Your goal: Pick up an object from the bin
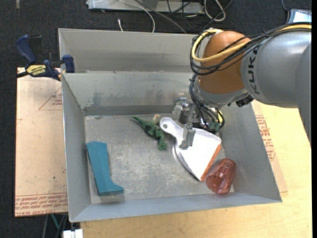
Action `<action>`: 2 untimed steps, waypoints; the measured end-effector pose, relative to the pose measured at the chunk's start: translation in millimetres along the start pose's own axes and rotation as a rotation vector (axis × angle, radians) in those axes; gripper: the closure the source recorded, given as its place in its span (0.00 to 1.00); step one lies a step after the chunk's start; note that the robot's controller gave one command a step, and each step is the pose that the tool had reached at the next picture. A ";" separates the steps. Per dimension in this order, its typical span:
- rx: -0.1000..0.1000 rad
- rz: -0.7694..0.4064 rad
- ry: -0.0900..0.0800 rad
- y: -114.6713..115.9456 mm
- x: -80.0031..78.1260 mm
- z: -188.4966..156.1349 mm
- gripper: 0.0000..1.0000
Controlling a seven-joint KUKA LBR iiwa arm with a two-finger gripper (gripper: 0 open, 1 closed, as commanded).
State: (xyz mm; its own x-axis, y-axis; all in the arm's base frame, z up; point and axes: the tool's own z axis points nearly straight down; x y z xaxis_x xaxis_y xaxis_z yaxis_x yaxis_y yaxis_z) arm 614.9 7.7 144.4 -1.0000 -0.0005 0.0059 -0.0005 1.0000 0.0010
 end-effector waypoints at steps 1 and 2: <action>0.000 0.000 -0.007 0.0 -1.7 -4.8 0.00; -0.003 0.282 -0.012 0.9 -9.9 73.9 0.00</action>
Offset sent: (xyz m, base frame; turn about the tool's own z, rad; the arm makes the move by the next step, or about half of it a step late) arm 0.0074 0.0005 -0.0744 0.2835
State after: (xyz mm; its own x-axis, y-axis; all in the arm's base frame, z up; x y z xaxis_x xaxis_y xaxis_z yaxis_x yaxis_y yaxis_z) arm 624.4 8.7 70.5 -0.9607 0.2775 -0.0057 0.2775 0.9607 0.0041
